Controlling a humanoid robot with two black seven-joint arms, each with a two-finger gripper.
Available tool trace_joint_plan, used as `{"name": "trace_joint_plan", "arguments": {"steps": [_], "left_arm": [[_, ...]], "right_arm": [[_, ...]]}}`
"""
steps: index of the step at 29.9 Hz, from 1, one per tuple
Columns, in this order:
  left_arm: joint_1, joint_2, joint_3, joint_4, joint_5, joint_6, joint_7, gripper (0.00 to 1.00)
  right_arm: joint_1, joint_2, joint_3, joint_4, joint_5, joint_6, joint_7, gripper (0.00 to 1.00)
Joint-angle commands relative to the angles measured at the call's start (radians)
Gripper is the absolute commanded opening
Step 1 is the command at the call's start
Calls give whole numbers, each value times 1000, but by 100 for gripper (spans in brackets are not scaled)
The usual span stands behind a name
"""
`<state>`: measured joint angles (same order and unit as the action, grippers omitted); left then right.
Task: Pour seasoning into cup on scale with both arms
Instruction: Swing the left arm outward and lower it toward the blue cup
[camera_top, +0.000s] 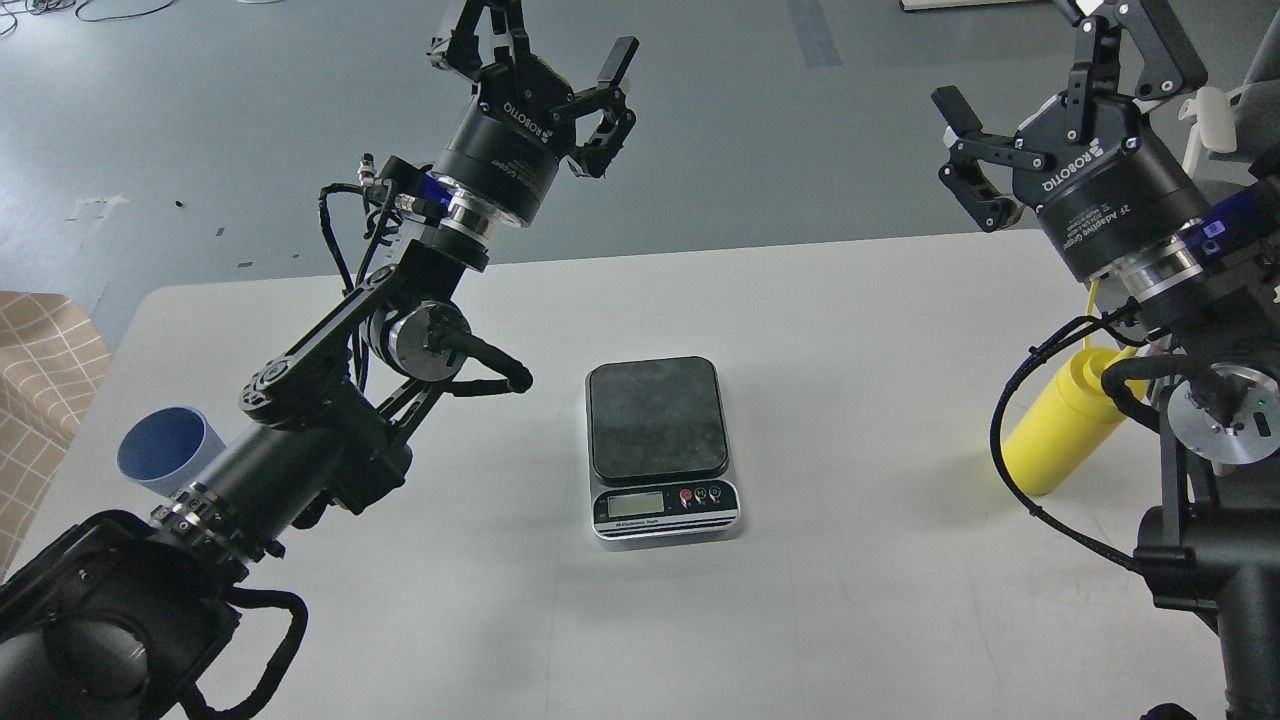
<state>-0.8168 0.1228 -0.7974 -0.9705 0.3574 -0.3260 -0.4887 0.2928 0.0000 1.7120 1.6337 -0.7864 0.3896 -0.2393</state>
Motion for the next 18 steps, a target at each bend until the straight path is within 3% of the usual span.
{"name": "trace_joint_plan", "arguments": {"steps": [1,18], "left_arm": [[5,14,1,-2,0,-4,0,98],[5,11,1,-5,0,-5,0,98]], "right_arm": [[-1,0,0,0,1,-2,0,100],[-6,0,-2,2,1,-2,-2,100]]}}
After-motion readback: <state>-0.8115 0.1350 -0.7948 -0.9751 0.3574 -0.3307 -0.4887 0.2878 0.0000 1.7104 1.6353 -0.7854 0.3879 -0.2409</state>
